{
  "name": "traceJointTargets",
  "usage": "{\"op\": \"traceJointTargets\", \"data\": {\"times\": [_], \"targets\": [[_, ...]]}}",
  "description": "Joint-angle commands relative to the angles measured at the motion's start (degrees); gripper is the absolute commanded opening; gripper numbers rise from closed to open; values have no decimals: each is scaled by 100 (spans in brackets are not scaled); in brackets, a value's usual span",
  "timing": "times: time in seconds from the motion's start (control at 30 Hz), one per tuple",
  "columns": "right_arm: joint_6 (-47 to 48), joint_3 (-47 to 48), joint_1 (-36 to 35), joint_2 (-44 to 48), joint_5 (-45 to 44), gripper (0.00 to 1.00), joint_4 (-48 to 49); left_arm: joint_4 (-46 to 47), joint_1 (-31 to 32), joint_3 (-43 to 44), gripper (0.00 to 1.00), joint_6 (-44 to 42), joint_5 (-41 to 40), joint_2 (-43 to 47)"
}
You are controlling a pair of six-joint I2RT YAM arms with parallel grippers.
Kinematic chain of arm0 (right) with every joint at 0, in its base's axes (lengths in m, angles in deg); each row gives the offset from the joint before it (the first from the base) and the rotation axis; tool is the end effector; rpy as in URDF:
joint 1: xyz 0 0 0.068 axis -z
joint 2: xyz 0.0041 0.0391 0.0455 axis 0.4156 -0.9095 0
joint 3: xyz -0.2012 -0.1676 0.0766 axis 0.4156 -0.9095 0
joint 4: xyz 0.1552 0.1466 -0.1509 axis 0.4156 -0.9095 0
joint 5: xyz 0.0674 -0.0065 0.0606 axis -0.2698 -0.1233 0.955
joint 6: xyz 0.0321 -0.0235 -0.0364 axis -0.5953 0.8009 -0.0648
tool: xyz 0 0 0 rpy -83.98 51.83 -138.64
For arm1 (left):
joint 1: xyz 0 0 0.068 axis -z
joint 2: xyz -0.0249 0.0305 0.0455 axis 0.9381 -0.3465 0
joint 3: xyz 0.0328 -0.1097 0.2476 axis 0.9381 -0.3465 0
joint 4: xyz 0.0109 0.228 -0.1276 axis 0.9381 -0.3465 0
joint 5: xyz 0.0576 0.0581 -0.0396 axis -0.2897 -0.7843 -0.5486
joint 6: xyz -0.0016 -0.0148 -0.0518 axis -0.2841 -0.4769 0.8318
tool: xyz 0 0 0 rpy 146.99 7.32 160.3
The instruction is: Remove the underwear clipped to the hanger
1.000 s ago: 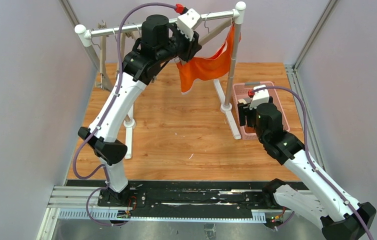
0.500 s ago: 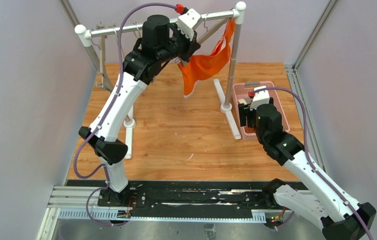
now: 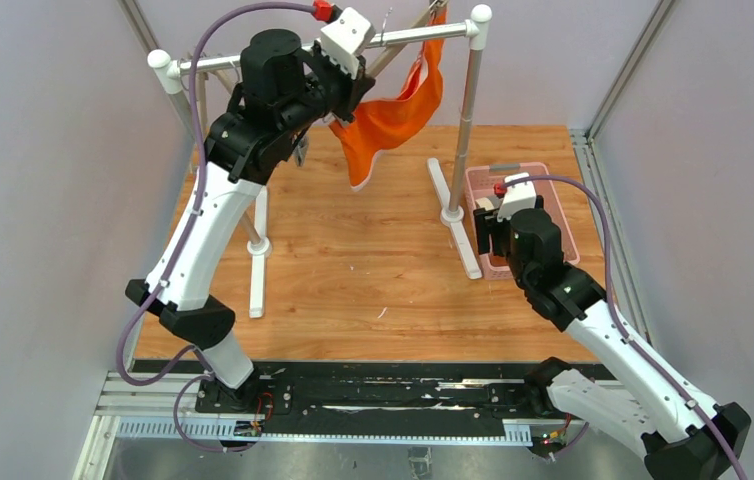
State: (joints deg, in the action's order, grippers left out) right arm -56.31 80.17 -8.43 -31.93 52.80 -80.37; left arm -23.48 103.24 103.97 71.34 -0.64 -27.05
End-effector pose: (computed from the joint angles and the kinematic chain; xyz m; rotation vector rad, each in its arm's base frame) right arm 0.1724 0.0942 0.3351 -0.1971 1.7957 0.0345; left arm 0.2765 -0.1870 0.5525 0.7254 1.4687 -0.3324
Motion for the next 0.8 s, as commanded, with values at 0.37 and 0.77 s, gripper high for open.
{"op": "traceJointTargets", "data": {"times": [0.37,0.77], "targets": [[11,36,-86,-110,270,72,276,18,23,-1800,0,-405,-555,1206],[585,186,-18,-340,1261,76,877,-363,23,-4483,0,-394,190,3446]]}}
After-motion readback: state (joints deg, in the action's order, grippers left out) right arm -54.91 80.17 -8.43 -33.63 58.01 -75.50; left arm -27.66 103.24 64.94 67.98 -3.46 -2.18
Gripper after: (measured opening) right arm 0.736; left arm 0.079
